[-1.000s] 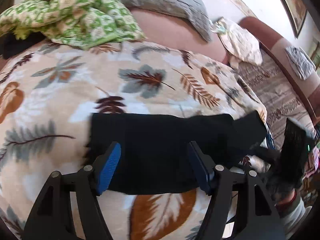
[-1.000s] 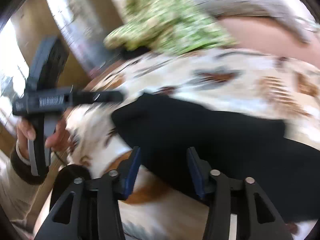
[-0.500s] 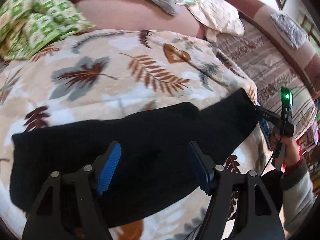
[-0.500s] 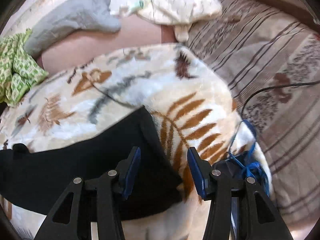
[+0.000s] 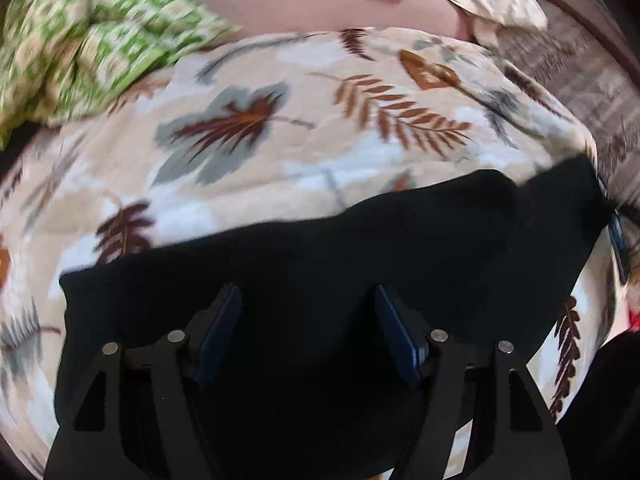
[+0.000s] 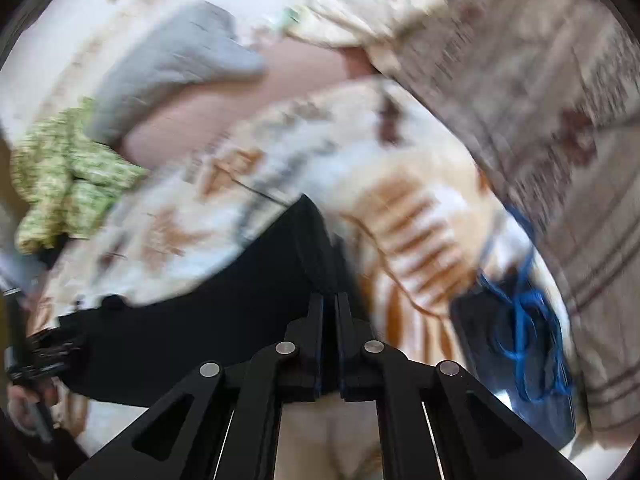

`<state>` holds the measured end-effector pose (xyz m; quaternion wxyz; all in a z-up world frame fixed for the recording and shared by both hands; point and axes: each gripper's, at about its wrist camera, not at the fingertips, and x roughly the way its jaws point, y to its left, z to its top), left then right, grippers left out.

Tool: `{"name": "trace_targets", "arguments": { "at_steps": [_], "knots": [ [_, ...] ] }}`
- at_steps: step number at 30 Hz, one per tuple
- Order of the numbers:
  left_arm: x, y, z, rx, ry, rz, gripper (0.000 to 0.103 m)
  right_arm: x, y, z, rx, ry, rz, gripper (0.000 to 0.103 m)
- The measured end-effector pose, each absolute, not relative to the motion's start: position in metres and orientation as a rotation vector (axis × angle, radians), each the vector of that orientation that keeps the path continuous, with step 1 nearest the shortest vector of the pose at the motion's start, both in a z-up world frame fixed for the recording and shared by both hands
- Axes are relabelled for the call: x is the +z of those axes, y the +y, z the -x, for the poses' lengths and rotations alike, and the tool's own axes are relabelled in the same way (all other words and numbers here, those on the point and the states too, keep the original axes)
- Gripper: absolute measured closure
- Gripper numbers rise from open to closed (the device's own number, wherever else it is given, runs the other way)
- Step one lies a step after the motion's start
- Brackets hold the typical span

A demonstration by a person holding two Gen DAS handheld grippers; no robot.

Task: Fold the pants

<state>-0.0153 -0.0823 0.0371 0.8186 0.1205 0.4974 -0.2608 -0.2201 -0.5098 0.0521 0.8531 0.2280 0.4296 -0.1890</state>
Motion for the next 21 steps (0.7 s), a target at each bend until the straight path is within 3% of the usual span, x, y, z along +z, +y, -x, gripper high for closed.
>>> {"name": "trace_targets", "arguments": {
  "at_steps": [6, 8, 10, 11, 21],
  "knots": [
    [0.048, -0.045, 0.012, -0.523, 1.063, -0.166, 0.034, 0.035, -0.521, 0.219, -0.434, 0.917, -0.514, 0.096],
    [0.054, -0.028, 0.011, -0.511, 1.062, -0.122, 0.034, 0.044, -0.519, 0.227, -0.443, 0.885, -0.501, 0.081],
    [0.059, -0.018, 0.011, -0.506, 1.056, -0.088, 0.034, 0.052, -0.513, 0.233, -0.427, 0.861, -0.493, 0.056],
    [0.062, -0.016, 0.012, -0.511, 1.054, -0.072, 0.034, 0.054, -0.508, 0.236, -0.413, 0.85, -0.489, 0.052],
    [0.075, -0.082, 0.044, -0.676, 1.007, -0.102, 0.034, 0.045, -0.462, 0.239, -0.288, 0.871, -0.524, 0.048]
  ]
}}
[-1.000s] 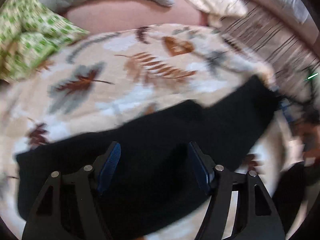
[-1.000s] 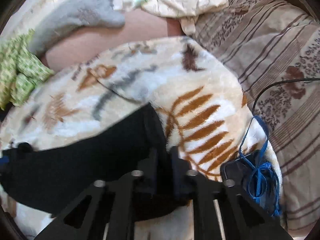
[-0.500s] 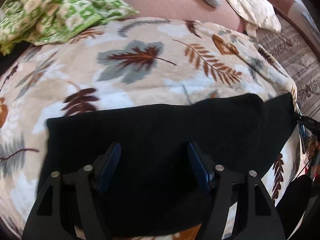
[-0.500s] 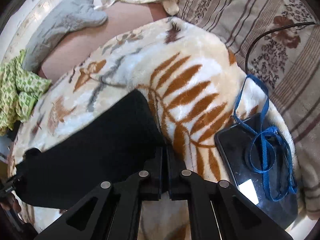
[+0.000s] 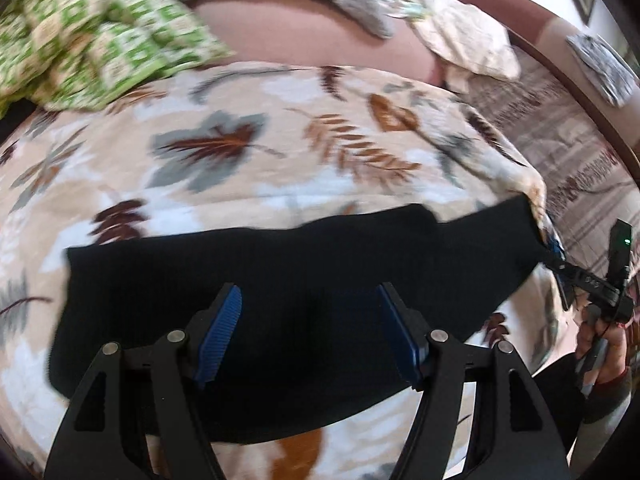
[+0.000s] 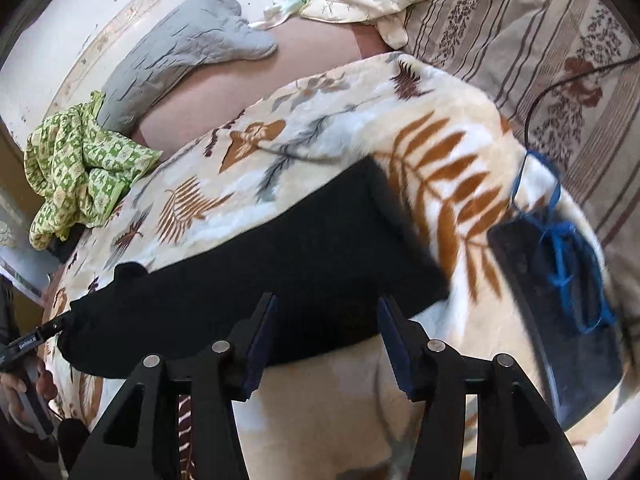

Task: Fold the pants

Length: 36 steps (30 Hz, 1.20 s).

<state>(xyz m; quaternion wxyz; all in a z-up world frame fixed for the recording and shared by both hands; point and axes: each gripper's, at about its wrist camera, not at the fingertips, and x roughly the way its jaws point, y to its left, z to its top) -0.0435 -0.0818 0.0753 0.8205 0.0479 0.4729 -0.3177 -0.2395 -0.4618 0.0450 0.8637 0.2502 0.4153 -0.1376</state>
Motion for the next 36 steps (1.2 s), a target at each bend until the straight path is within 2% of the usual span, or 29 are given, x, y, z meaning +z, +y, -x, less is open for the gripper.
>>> {"name": "trace_targets", "arguments": {
  "at_steps": [7, 14, 21, 30, 31, 32, 33, 34, 36],
  "knots": [
    [0.066, -0.147, 0.052, -0.729, 1.015, -0.131, 0.034, 0.041, -0.457, 0.249, -0.29, 0.897, -0.483, 0.048],
    [0.051, -0.177, 0.041, -0.675, 1.022, -0.17, 0.034, 0.043, -0.466, 0.259, -0.299, 0.877, -0.503, 0.048],
    [0.058, -0.148, 0.042, -0.654, 1.004, -0.171, 0.032, 0.075, -0.408, 0.201, 0.017, 0.785, -0.4, 0.041],
    [0.057, -0.09, 0.023, -0.519, 0.987, -0.138, 0.032, 0.044, -0.306, 0.09, 0.294, 0.901, -0.292, 0.041],
    [0.054, -0.087, 0.019, -0.51, 0.994, -0.131, 0.032, 0.038, -0.301, 0.082, 0.303, 0.916, -0.286, 0.044],
    [0.052, -0.086, 0.018, -0.507, 0.998, -0.128, 0.032, 0.034, -0.298, 0.077, 0.309, 0.923, -0.28, 0.051],
    [0.05, -0.085, 0.016, -0.504, 1.001, -0.127, 0.032, 0.029, -0.294, 0.072, 0.307, 0.934, -0.259, 0.086],
    [0.048, -0.084, 0.015, -0.5, 1.004, -0.126, 0.032, 0.027, -0.294, 0.07, 0.301, 0.942, -0.249, 0.094],
    [0.044, -0.082, 0.013, -0.496, 1.006, -0.123, 0.032, 0.026, -0.294, 0.067, 0.27, 0.94, -0.233, 0.094]
  ]
}}
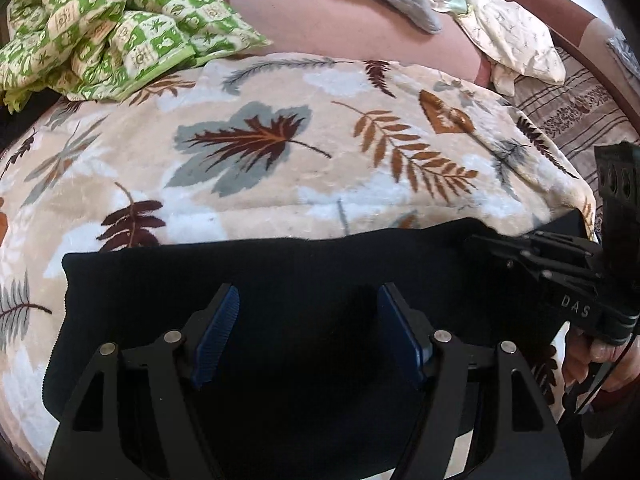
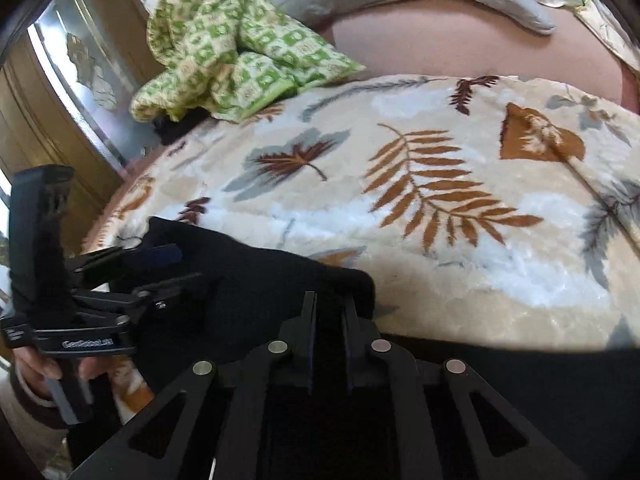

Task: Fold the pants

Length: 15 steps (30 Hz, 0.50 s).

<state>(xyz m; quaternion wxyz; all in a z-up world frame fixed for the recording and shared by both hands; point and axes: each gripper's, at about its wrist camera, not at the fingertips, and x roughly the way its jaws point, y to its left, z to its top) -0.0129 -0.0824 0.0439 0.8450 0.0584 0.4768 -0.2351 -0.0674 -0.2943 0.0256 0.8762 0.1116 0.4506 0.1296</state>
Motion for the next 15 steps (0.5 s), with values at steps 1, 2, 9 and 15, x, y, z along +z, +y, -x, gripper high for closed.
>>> {"name": "trace_targets", "arguments": {
  "at_steps": [1, 2, 9, 15],
  "knots": [
    [0.04, -0.081, 0.012, -0.491, 1.013, -0.119, 0.032, 0.025, -0.295, 0.067, 0.25, 0.936, -0.228, 0.094],
    [0.036, -0.08, 0.011, -0.488, 1.021, -0.117, 0.032, 0.023, -0.296, 0.065, 0.233, 0.931, -0.237, 0.094],
    [0.03, -0.077, 0.016, -0.491, 1.017, -0.122, 0.031, 0.008, -0.306, 0.066, 0.19, 0.924, -0.337, 0.083],
    [0.032, -0.067, 0.024, -0.483, 1.021, -0.11, 0.031, 0.047, -0.303, 0.098, 0.178, 0.847, -0.261, 0.07]
  ]
}}
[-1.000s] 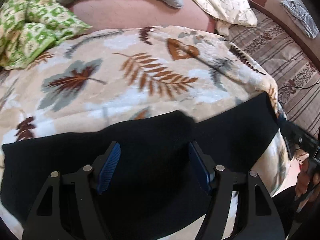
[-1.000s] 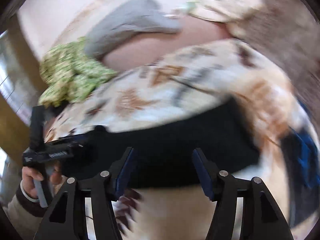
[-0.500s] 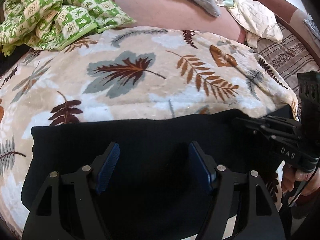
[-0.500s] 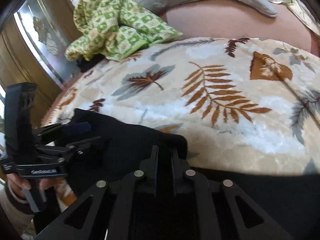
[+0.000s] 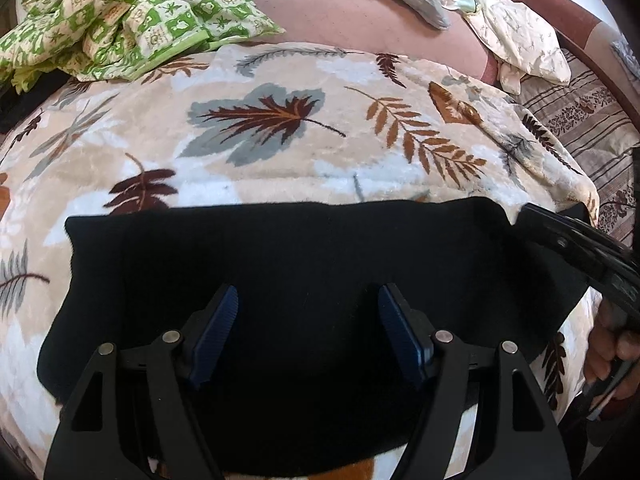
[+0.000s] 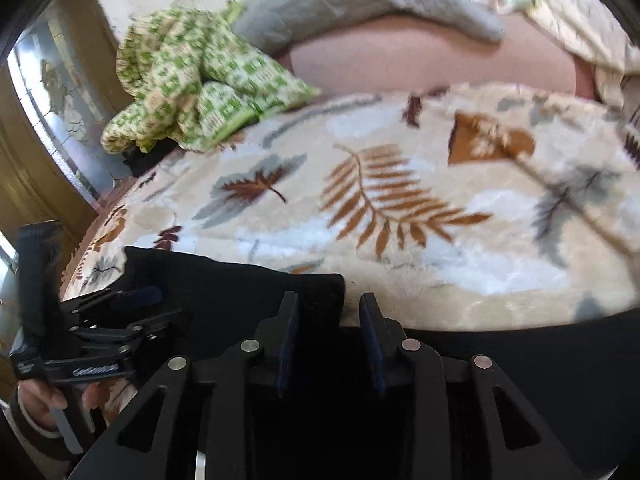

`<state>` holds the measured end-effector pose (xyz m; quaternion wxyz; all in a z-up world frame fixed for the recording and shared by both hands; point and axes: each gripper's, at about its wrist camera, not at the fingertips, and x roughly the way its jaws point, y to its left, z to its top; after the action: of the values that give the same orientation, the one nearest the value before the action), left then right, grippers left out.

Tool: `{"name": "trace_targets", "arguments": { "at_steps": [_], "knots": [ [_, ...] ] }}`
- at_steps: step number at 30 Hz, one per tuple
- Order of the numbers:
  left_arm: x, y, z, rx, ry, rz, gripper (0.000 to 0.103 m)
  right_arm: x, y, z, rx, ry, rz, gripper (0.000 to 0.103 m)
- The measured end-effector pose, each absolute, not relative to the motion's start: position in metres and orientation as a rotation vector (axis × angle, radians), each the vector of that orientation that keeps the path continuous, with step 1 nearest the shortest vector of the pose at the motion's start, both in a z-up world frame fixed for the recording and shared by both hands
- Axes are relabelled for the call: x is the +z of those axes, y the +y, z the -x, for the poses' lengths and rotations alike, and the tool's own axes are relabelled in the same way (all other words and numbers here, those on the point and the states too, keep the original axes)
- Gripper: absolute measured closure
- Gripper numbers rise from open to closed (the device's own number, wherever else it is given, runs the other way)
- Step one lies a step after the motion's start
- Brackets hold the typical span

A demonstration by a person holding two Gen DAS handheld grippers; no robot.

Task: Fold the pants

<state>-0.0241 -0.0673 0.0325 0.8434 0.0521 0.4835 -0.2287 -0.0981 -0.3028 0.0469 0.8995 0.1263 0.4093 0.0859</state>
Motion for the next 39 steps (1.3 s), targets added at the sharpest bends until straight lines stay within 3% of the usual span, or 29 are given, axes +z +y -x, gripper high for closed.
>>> {"name": "trace_targets", "arguments": {
  "at_steps": [17, 20, 26, 30, 39],
  "knots": [
    [0.039, -0.049, 0.04, -0.453, 1.014, -0.104, 0.031, 0.028, -0.253, 0.157, 0.227, 0.944, -0.159, 0.07],
    [0.035, -0.047, 0.044, -0.446, 1.014, -0.111, 0.03, 0.02, -0.253, 0.16, 0.215, 0.958, -0.162, 0.063],
    [0.039, -0.047, 0.05, -0.432, 1.001, -0.125, 0.03, 0.021, -0.255, 0.162, 0.2, 0.959, -0.177, 0.061],
    [0.045, -0.044, 0.057, -0.435, 1.0, -0.092, 0.03, 0.031, -0.259, 0.171, 0.189, 0.95, -0.177, 0.05],
    [0.056, -0.047, 0.077, -0.486, 0.981, -0.043, 0.03, 0.038, -0.28, 0.192, 0.134, 0.926, -0.238, 0.048]
  ]
}}
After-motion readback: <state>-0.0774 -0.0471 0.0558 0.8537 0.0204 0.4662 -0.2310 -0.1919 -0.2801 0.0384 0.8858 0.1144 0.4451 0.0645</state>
